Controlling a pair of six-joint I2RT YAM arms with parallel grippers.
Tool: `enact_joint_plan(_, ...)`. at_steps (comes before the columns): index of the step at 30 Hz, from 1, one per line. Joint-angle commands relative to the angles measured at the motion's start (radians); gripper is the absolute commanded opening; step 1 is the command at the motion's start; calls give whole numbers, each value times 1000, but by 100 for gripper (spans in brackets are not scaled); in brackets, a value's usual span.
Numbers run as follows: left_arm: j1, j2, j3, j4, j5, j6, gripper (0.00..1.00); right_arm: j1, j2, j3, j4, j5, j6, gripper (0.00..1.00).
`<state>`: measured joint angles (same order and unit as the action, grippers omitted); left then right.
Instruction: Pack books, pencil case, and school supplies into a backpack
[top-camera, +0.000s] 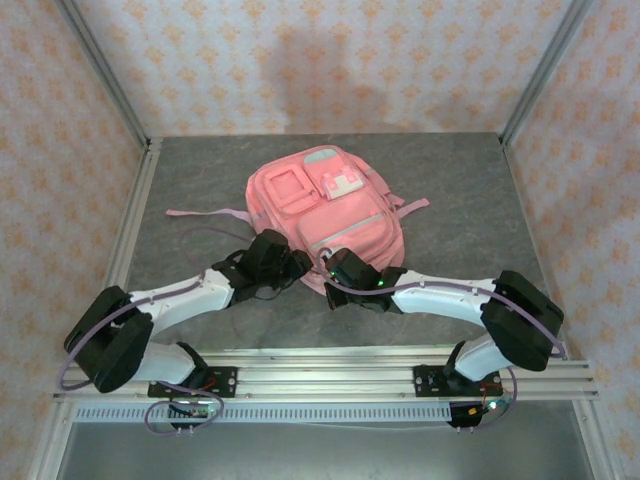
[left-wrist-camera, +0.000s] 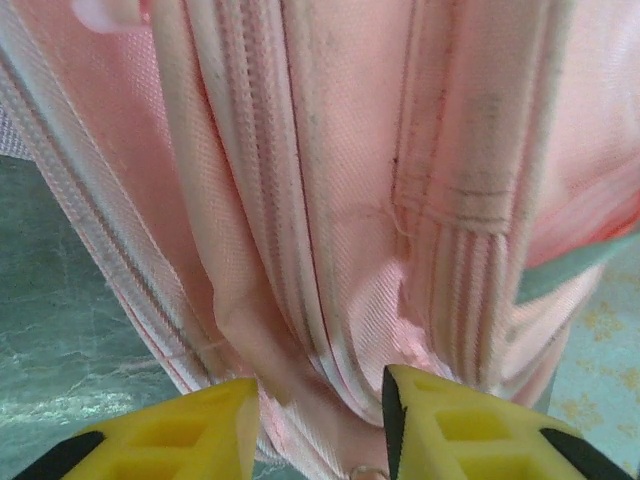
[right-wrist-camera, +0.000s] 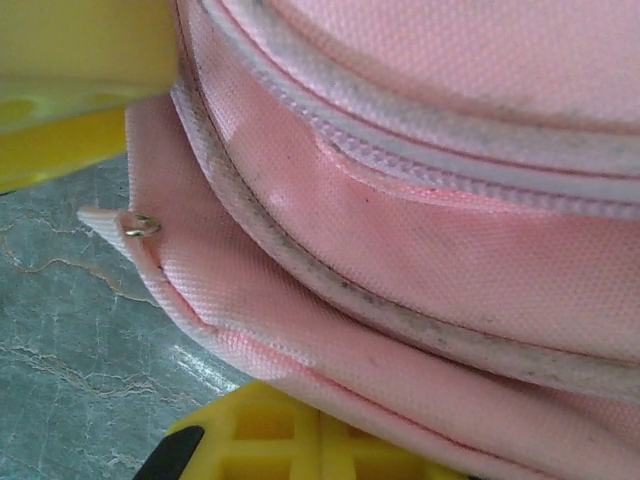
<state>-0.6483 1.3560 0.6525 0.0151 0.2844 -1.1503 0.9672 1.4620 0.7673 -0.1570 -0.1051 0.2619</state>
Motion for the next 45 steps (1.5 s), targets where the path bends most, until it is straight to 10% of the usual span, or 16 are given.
enact_joint_plan(1,-13,44,49,10,-6,-10,32,-9,3,20,31,11,8,0)
enact_joint_plan(11,-10,42,117,-141,-122,41,0,-10,-1,9,11,43,1,0)
enact_joint_plan(45,176,-66,106,-347,-161,210,0,-54,-102,35,-239,93,-123,0)
